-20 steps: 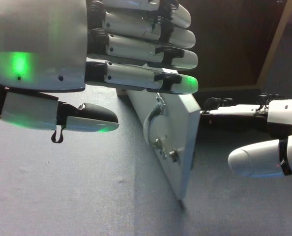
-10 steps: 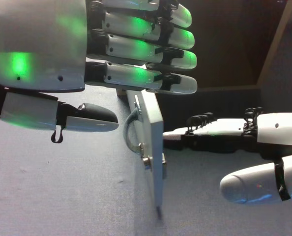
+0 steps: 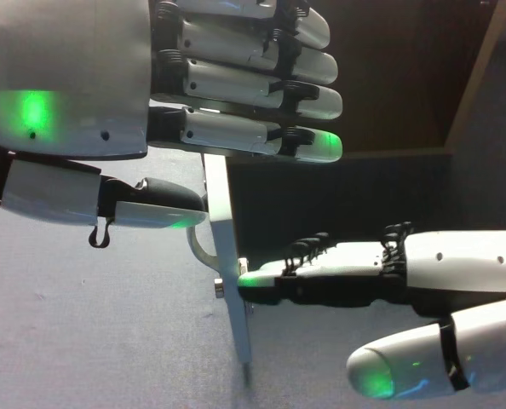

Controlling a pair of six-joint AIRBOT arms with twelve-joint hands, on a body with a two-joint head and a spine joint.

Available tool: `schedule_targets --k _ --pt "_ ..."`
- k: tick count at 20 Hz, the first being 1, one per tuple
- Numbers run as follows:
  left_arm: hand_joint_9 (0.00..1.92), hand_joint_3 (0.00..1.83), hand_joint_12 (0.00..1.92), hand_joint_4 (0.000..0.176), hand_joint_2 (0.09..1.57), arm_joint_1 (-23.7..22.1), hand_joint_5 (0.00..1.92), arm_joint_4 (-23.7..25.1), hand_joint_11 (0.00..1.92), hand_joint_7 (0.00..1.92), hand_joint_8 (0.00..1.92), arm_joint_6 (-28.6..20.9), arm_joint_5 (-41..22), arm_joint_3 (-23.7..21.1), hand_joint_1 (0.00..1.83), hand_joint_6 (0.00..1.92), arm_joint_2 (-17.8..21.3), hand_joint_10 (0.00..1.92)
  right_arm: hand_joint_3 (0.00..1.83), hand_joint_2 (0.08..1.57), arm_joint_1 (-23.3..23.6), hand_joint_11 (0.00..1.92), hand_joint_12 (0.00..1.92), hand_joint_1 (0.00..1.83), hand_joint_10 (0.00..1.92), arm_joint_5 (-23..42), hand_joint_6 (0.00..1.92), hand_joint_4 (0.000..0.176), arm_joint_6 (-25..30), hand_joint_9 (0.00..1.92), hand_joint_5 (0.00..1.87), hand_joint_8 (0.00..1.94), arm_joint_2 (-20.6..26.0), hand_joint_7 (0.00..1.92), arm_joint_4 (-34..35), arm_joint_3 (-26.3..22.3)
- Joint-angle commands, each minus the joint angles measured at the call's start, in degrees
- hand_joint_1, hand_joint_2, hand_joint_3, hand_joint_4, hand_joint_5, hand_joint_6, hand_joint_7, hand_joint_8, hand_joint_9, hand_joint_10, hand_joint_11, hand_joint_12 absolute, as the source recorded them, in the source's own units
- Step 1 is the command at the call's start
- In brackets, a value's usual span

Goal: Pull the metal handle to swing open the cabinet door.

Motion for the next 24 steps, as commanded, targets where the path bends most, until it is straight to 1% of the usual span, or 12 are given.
schedule_targets --k 1,9,13,15,17,21,23,24 --pt "0.26 0.06 0.58 0.0 1.57 -0.5 0.26 -5.4 0.0 0.27 0.0 0.1 -1.2 0.1 0.0 0.0 0.3 0.0 0.09 1.57 0.3 0.0 0.28 0.0 0.0 6.1 0.0 0.0 0.1 0.06 0.05 0.0 -0.3 0.06 3.1 -0.5" --pt "0.24 0.06 0.54 0.0 1.57 -0.5 0.25 -5.4 0.0 0.26 0.0 0.1 -1.2 0.1 0.0 0.0 0.3 0.0 0.09 1.57 0.3 0.0 0.31 0.0 0.0 6.0 0.0 0.0 -2.8 0.07 0.06 0.0 -2.9 0.08 6.6 0.1" --pt "0.24 0.06 0.54 0.0 1.57 -0.5 0.25 -5.4 0.0 0.26 0.0 0.1 -1.2 0.1 0.0 0.0 0.3 0.0 0.09 1.57 0.0 0.0 0.29 0.0 0.0 5.8 0.0 0.0 -3.6 0.07 0.05 0.0 -3.1 0.07 6.8 0.1" --pt "0.25 0.06 0.57 0.0 1.57 -0.5 0.26 -5.4 0.0 0.27 0.0 0.1 -1.2 0.1 0.0 0.0 0.3 0.0 0.09 1.57 0.0 0.0 0.29 0.0 0.0 5.4 0.0 0.0 -3.6 0.07 0.05 0.0 -3.1 0.07 7.0 0.8" --pt "0.25 0.06 0.57 0.0 1.57 -0.5 0.26 -5.4 0.0 0.27 0.0 0.1 -1.2 0.1 0.0 0.0 0.3 0.0 0.09 1.57 0.0 0.0 0.29 0.0 0.0 4.8 0.0 0.0 -3.6 0.06 0.05 0.0 -3.1 0.06 8.2 1.7" --pt "0.25 0.06 0.57 0.0 1.57 -0.5 0.25 -5.4 0.0 0.27 0.0 0.1 -1.2 0.1 0.0 0.0 0.3 0.0 0.09 1.57 0.0 0.0 0.29 0.0 0.0 3.6 0.0 0.0 -3.6 0.06 0.05 0.0 -3.1 0.07 13.4 5.2" --pt "0.25 0.06 0.57 0.0 1.57 -0.5 0.26 -5.4 0.0 0.27 0.0 0.1 -1.2 0.1 0.0 0.0 0.3 0.0 0.09 1.57 0.0 0.0 0.25 0.0 0.0 2.3 0.0 0.0 -3.6 0.05 0.04 0.0 -3.1 0.06 14.7 6.9" --pt "0.25 0.06 0.56 0.0 1.57 -0.5 0.25 -5.4 0.0 0.27 0.0 0.1 -1.2 0.1 0.0 0.0 0.3 0.0 0.09 1.57 0.0 0.0 0.28 0.0 0.0 1.6 0.0 0.0 -3.6 0.06 0.05 0.0 -3.1 0.06 15.1 7.9"
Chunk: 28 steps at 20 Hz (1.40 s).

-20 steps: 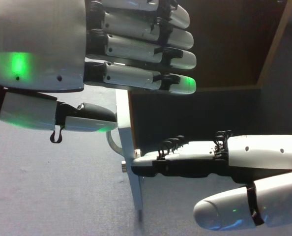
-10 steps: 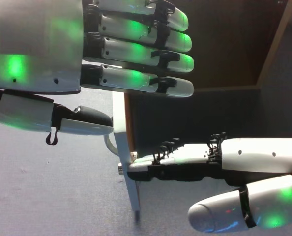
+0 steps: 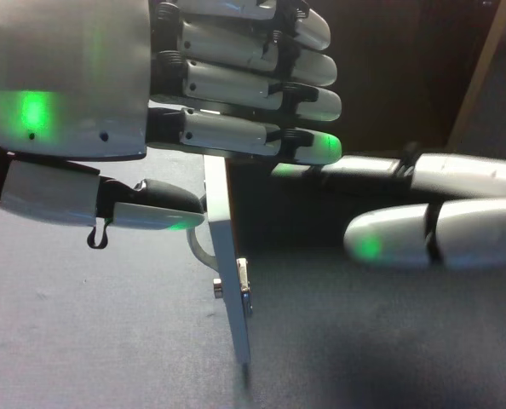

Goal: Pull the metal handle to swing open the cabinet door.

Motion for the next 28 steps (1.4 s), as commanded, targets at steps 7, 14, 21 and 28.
schedule_targets --k 7,14,21,28 --pt "0.24 0.06 0.56 0.0 1.57 -0.5 0.25 -5.6 0.0 0.26 0.0 0.2 -1.0 0.0 0.0 0.0 0.3 0.0 0.09 1.57 0.6 0.0 0.28 0.0 0.0 2.1 0.0 0.0 0.5 0.06 0.05 0.0 1.7 0.07 3.4 3.6" --pt "0.24 0.06 0.54 0.0 1.57 -0.5 0.25 -5.6 0.0 0.27 0.0 0.2 -1.0 0.0 0.0 0.0 0.3 0.0 0.1 1.57 4.0 0.0 0.26 0.0 0.01 -8.5 0.0 0.0 -4.9 0.06 0.02 0.0 5.0 0.06 3.9 4.4" --pt "0.24 0.06 0.53 0.0 1.57 -0.5 0.24 -5.6 0.0 0.26 0.0 0.2 -1.0 0.0 0.0 0.0 0.3 0.0 0.1 1.57 4.9 0.0 0.24 0.0 0.0 -12.9 0.0 0.0 -13.6 0.06 0.03 0.0 8.7 0.06 3.7 4.8" --pt "0.24 0.06 0.52 0.0 1.57 -0.5 0.24 -5.6 0.0 0.25 0.0 0.2 -1.0 0.0 0.0 0.0 0.3 0.0 0.09 1.57 7.6 0.0 0.25 0.0 0.0 -7.9 0.0 0.0 -13.6 0.06 0.03 0.0 11.5 0.06 4.4 5.0"
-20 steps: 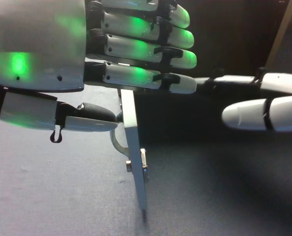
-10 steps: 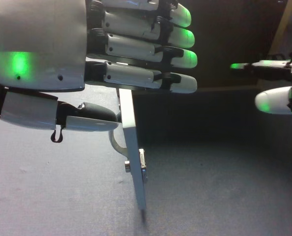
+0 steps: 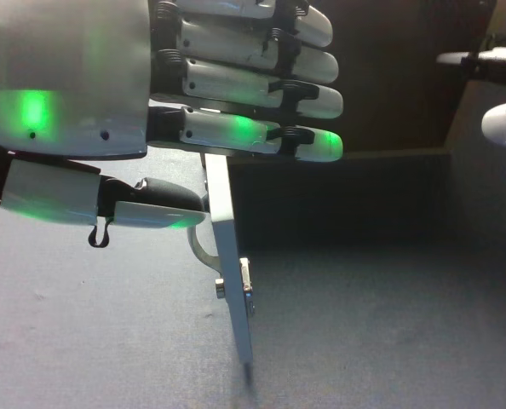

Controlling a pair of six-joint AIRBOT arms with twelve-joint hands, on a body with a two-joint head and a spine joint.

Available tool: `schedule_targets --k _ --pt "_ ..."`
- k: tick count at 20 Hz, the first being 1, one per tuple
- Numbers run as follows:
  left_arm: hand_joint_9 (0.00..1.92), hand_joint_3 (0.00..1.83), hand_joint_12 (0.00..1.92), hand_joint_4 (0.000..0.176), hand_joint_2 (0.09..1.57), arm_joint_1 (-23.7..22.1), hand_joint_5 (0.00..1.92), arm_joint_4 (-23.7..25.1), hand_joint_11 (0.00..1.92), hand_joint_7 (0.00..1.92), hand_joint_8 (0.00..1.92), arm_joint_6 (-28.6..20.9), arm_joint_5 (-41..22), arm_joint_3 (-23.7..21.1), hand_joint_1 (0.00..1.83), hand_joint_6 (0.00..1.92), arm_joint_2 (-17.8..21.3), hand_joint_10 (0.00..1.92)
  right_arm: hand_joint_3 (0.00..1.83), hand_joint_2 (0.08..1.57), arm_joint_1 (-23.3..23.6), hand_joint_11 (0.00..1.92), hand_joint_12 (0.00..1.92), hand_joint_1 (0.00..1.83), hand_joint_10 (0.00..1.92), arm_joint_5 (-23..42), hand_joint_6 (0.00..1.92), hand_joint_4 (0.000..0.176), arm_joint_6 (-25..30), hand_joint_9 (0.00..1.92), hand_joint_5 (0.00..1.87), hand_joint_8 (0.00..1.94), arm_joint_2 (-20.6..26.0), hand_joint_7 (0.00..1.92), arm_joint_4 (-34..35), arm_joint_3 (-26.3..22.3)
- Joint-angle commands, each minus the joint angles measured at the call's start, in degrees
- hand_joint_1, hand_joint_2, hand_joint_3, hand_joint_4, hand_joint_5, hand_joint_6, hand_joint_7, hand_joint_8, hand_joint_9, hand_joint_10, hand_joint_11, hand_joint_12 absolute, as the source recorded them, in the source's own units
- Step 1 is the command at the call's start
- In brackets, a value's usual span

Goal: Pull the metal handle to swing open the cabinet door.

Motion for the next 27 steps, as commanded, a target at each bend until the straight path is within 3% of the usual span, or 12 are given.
schedule_targets --k 1,9,15,18,21,27 --pt "0.23 0.06 0.52 0.0 1.57 -0.5 0.23 -5.5 0.0 0.25 0.0 0.2 -1.2 0.0 0.0 0.0 0.3 0.0 0.1 1.57 0.8 0.0 0.22 0.0 0.0 8.1 0.0 0.0 0.2 0.05 0.02 0.0 0.4 0.05 2.2 0.3" --pt "0.23 0.05 0.52 0.0 1.57 -0.5 0.25 -5.5 0.0 0.26 0.0 0.2 -1.2 0.0 0.0 0.0 0.3 0.0 0.09 1.57 0.8 0.0 0.25 0.0 0.0 24.8 0.0 0.0 0.2 0.05 0.03 0.0 0.4 0.06 1.4 0.4" --pt "0.25 0.05 0.56 0.0 1.57 -0.5 0.26 -5.5 0.0 0.27 0.0 0.2 -1.2 0.0 0.0 0.0 0.3 0.0 0.09 1.57 0.7 0.0 0.26 0.0 0.0 38.4 0.0 0.0 0.2 0.06 0.04 0.0 0.1 0.06 -8.3 0.0" --pt "0.25 0.06 0.56 0.0 1.57 -0.5 0.25 -5.5 0.0 0.27 0.0 0.2 -1.2 0.0 0.0 0.0 0.3 0.0 0.09 1.57 0.7 0.0 0.25 0.0 0.0 40.4 0.0 0.0 0.2 0.05 0.03 0.0 0.1 0.06 -12.3 0.0" --pt "0.24 0.06 0.57 0.0 1.57 -0.5 0.25 -5.5 0.0 0.26 0.0 0.2 -1.2 0.0 0.0 0.0 0.3 0.0 0.1 1.57 0.7 0.0 0.28 0.0 0.0 40.3 0.0 0.0 -5.2 0.06 0.04 0.0 0.1 0.06 -12.8 -0.1" --pt "0.25 0.07 0.62 0.0 1.57 -0.5 0.25 -5.5 0.0 0.27 0.0 0.2 -1.2 0.0 0.0 0.0 0.3 0.0 0.09 1.57 0.8 0.0 0.4 0.0 0.01 39.9 0.01 0.0 -5.2 0.11 0.08 0.0 0.1 0.11 -12.8 0.0"
